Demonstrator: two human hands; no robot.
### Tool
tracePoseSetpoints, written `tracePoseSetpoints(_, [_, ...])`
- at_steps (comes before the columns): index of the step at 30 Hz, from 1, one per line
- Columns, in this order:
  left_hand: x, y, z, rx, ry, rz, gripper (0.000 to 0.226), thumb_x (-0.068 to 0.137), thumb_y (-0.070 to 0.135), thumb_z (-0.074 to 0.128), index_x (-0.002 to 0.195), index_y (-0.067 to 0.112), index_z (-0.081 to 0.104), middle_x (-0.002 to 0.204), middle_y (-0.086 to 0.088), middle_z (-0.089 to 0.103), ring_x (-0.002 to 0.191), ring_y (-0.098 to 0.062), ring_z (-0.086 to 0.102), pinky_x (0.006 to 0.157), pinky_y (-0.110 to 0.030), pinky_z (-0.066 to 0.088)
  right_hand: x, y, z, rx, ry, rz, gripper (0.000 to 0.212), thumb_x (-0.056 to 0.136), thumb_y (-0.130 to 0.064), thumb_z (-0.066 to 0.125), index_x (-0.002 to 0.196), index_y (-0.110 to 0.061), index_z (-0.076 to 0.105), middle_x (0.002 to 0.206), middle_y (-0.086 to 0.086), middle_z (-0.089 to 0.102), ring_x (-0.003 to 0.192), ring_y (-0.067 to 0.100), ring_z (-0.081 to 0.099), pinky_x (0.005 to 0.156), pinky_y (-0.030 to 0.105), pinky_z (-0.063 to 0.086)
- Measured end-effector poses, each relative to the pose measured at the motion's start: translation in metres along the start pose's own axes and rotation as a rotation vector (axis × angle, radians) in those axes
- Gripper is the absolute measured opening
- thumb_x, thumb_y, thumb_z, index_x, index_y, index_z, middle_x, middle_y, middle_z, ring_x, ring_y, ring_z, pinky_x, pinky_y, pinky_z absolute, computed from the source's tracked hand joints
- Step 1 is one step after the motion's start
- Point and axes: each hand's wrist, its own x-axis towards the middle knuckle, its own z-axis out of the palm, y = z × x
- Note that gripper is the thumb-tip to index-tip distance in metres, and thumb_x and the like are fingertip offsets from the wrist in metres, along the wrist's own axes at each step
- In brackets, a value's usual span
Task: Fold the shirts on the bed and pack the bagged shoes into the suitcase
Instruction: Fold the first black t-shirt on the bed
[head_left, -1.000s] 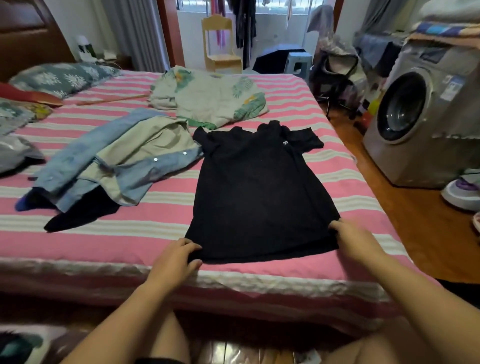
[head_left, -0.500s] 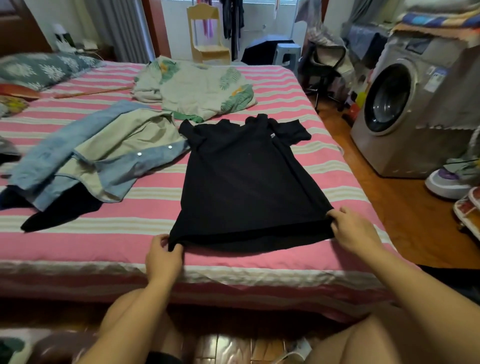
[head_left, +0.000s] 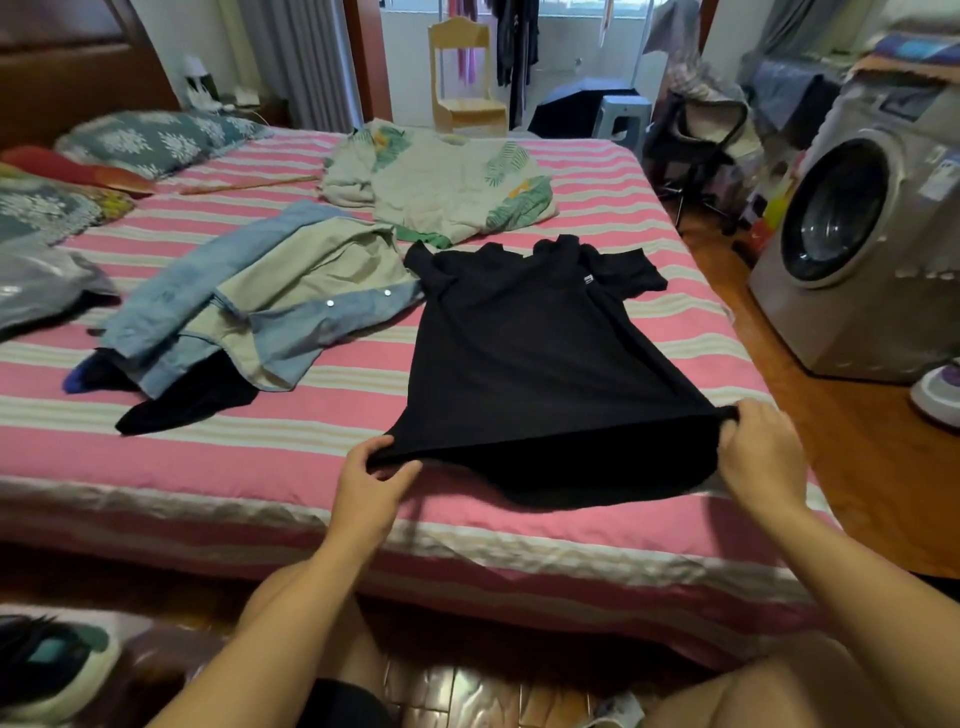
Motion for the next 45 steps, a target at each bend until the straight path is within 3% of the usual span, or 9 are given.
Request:
tracePoseSetpoints(4, [0.006, 0.016, 0.016, 0.073, 0.015, 0.097, 0.039, 0.086, 0.020, 0.080, 0.115, 0.019, 0.054, 0.117, 0.005, 0.051, 0.104, -0.006, 0.056, 0.083, -0.018, 0.043, -0.007, -0.009, -0.013, -0.026, -0.098, 0.058, 0.030, 0.082, 0.003, 0.045, 0.109, -0.011, 0.044, 0.075, 0.019, 0.054, 0.068, 0.037, 0.049, 0.060, 0.042, 0.041])
tracePoseSetpoints(8, [0.016, 0.030, 0.023, 0.166, 0.228, 0.120, 0.022, 0.085, 0.001, 0.067, 0.099, 0.014, 0.055, 0.106, -0.003, 0.054, 0.097, -0.023, 0.055, 0.080, -0.032, 0.043, -0.002, -0.017, -0.015, -0.115, -0.155, 0.028, 0.025, 0.084, 0.000, 0.043, 0.106, -0.012, 0.044, 0.075, 0.020, 0.054, 0.069, 0.037, 0.049, 0.061, 0.041, 0.042])
tracePoseSetpoints(12, [0.029, 0.031, 0.014, 0.210, 0.261, 0.155, 0.033, 0.078, -0.012, 0.056, 0.099, 0.012, 0.052, 0.100, -0.010, 0.057, 0.091, -0.031, 0.055, 0.076, -0.040, 0.044, 0.012, -0.023, -0.022, -0.084, -0.057, 0.046, 0.019, 0.086, 0.000, 0.042, 0.098, -0.010, 0.053, 0.102, 0.021, 0.059, 0.090, 0.042, 0.055, 0.069, 0.040, 0.036])
tracePoseSetpoints(19, [0.048, 0.047, -0.048, 0.413, 0.281, 0.381, 0.040, 0.068, -0.021, 0.057, 0.096, 0.005, 0.066, 0.099, -0.013, 0.056, 0.086, -0.028, 0.054, 0.081, -0.036, 0.044, 0.047, -0.014, -0.057, -0.025, 0.104, 0.143, 0.015, 0.094, -0.003, 0.039, 0.098, -0.010, 0.052, 0.097, 0.026, 0.063, 0.088, 0.047, 0.059, 0.068, 0.043, 0.040])
tracePoseSetpoints(26, [0.016, -0.028, -0.034, 0.570, 0.011, 0.113, 0.032, 0.070, -0.014, 0.056, 0.080, 0.014, 0.046, 0.080, -0.008, 0.053, 0.078, -0.033, 0.052, 0.064, -0.039, 0.034, -0.010, 0.007, -0.008, -0.188, -0.165, -0.396, 0.016, 0.089, -0.011, 0.068, 0.102, -0.005, 0.061, 0.082, 0.015, 0.056, 0.070, 0.040, 0.057, 0.056, 0.047, 0.049])
tracePoseSetpoints(30, [0.019, -0.020, -0.031, 0.644, 0.032, 0.043, 0.022, 0.083, 0.004, 0.061, 0.094, 0.015, 0.046, 0.087, -0.006, 0.056, 0.078, -0.031, 0.056, 0.064, -0.039, 0.040, -0.036, 0.016, 0.016, -0.195, -0.193, -0.334, 0.028, 0.083, -0.002, 0.069, 0.111, -0.003, 0.064, 0.088, 0.016, 0.058, 0.078, 0.041, 0.058, 0.058, 0.047, 0.051])
tracePoseSetpoints(35, [0.018, -0.017, -0.035, 1.070, -0.098, 0.333, 0.042, 0.086, 0.019, 0.070, 0.123, 0.022, 0.052, 0.113, -0.004, 0.050, 0.088, -0.028, 0.057, 0.065, -0.040, 0.050, -0.035, 0.009, 0.027, -0.105, -0.260, -0.011, 0.059, 0.084, -0.015, 0.064, 0.140, -0.008, 0.047, 0.121, 0.023, 0.053, 0.113, 0.042, 0.046, 0.090, 0.051, 0.046])
tracePoseSetpoints(39, [0.018, -0.011, -0.034, 1.347, -0.271, 0.614, 0.033, 0.065, 0.002, 0.081, 0.081, 0.014, 0.055, 0.075, -0.004, 0.048, 0.056, -0.029, 0.049, 0.041, -0.039, 0.037, -0.023, 0.003, 0.029, -0.074, -0.329, 0.136, 0.055, 0.085, -0.013, 0.057, 0.138, -0.009, 0.047, 0.126, 0.026, 0.052, 0.115, 0.045, 0.045, 0.095, 0.051, 0.042])
tracePoseSetpoints(45, [0.023, 0.006, -0.060, 0.924, 0.123, 0.232, 0.011, 0.095, 0.011, 0.045, 0.090, 0.015, 0.036, 0.076, -0.007, 0.051, 0.061, -0.033, 0.049, 0.053, -0.040, 0.035, -0.009, 0.012, 0.028, -0.144, -0.288, 0.171, 0.023, 0.085, -0.002, 0.057, 0.106, -0.004, 0.066, 0.096, 0.019, 0.060, 0.090, 0.040, 0.054, 0.075, 0.043, 0.047])
